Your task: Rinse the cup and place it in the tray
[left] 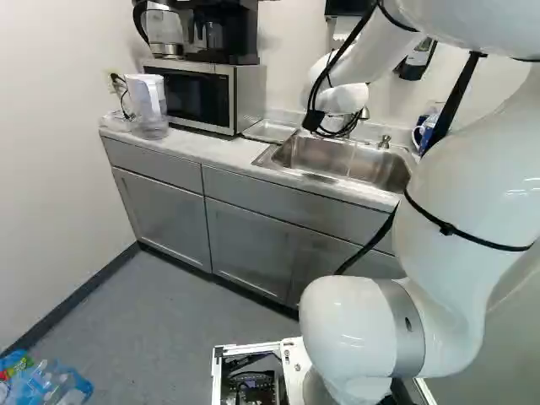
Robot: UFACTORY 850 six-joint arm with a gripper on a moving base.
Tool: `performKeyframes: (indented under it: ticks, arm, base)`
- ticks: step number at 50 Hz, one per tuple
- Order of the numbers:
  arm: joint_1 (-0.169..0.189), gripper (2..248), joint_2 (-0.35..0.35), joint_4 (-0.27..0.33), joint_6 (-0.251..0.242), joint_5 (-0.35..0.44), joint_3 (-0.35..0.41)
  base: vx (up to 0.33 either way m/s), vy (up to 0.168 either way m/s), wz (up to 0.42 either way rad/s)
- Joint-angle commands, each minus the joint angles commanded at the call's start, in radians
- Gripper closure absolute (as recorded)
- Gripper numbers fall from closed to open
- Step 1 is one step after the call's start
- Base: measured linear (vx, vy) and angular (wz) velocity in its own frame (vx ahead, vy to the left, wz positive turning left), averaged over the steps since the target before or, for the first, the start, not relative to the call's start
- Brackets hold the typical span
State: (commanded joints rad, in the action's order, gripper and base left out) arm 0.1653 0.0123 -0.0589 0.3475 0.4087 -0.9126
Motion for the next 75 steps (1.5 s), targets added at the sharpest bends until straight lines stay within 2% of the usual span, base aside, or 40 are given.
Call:
performKeyframes:
  ticks: [75]
  arm:
    - [0.000,124,0.000,0.000,0.789,0.000,0.000]
  base:
    - [0.000,0.000,0.000]
